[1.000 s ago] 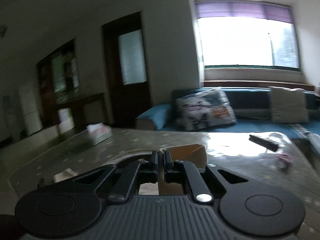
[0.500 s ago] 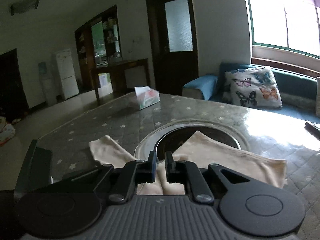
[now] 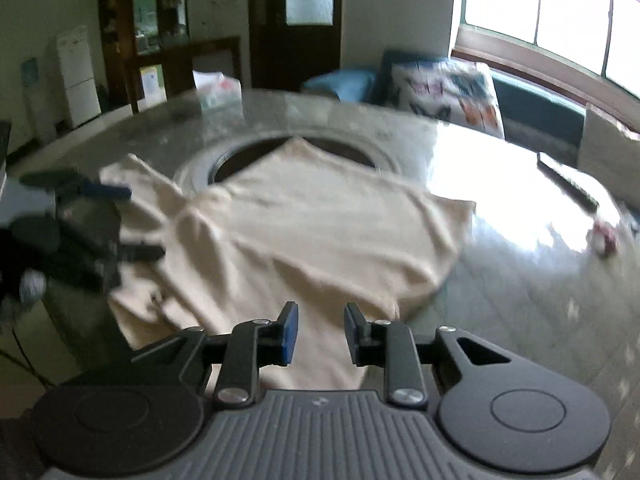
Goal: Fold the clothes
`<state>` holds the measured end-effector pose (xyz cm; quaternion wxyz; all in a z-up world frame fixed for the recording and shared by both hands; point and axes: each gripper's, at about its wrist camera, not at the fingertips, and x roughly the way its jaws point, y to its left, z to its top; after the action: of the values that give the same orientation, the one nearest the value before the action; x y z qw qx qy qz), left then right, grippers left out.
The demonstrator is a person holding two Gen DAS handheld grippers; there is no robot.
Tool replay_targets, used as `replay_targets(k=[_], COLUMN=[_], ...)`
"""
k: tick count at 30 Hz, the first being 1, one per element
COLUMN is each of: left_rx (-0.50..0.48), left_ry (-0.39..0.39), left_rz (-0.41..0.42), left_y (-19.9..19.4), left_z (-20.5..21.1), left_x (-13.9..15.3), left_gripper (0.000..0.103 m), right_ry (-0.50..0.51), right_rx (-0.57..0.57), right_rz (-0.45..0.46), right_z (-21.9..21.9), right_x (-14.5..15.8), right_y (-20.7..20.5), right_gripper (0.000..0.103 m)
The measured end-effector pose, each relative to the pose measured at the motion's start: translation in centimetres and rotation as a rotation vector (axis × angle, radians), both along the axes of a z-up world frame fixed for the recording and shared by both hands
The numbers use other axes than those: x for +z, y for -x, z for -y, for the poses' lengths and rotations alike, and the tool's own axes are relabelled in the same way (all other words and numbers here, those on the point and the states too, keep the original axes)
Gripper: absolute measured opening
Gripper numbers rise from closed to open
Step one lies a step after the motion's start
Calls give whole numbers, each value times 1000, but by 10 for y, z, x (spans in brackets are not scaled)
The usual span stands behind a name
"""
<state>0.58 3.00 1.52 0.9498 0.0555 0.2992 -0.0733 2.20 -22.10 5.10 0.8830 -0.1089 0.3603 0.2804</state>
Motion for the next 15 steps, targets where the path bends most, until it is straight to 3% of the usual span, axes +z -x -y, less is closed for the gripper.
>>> replay_targets(k=[5, 11, 15], left_rx=[42, 110, 103], left_ry=[-27, -39, 1], left_rz=[-39, -69, -56], left_y=[-10, -11, -13], left_z=[0, -15, -14], left_x=[-11, -16, -7], left_gripper=[103, 103, 103], right_ry=[4, 0, -16], right_rx=[-15, -10, -28], right_rz=[-44, -22, 14], right_z=[7, 7, 1], right_x=[-24, -12, -8], right_y=[2, -3, -18], right_gripper=[25, 27, 37])
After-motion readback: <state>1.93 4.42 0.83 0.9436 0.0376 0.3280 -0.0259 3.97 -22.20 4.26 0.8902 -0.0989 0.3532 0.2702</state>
